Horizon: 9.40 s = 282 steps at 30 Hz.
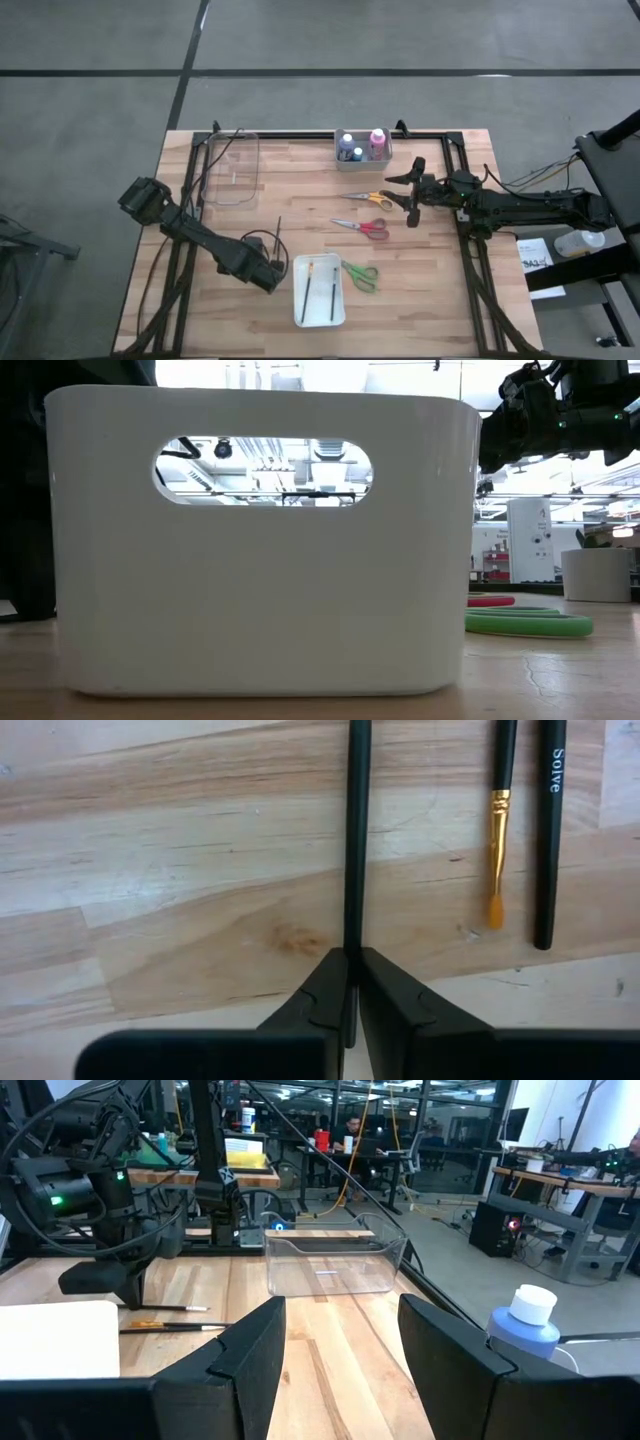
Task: Pick & Place Paint Supplies
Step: Put the left silver liner brush into the gray bin, then put the gold paint brush into the white bin
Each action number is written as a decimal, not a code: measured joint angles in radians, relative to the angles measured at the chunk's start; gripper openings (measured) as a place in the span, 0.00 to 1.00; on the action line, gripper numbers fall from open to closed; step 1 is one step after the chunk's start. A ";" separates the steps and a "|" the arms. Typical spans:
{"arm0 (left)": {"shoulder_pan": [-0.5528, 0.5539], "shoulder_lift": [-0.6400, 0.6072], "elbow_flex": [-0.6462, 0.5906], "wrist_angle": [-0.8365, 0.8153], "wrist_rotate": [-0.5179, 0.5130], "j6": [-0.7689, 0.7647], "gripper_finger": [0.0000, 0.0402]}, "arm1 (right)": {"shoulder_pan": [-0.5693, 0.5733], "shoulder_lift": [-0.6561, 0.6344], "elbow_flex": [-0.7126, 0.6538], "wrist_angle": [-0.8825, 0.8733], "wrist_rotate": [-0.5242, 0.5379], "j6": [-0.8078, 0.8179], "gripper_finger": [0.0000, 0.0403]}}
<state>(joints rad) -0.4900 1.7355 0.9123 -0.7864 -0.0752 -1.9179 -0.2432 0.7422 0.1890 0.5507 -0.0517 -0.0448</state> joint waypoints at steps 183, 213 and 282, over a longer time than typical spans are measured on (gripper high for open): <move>0.171 -0.174 -0.018 0.004 -0.253 0.136 0.31 | 0.001 0.000 0.000 0.000 0.000 0.000 0.48; 0.028 0.048 0.109 -0.013 -0.177 0.047 0.31 | 0.001 0.000 0.000 -0.002 0.000 0.000 0.48; 0.023 0.002 0.027 0.079 -0.148 -0.387 0.31 | 0.001 0.000 0.000 0.000 0.000 0.000 0.48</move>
<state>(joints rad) -0.4670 1.7376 0.9397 -0.7075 -0.2229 -2.3048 -0.2424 0.7422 0.1890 0.5510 -0.0517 -0.0448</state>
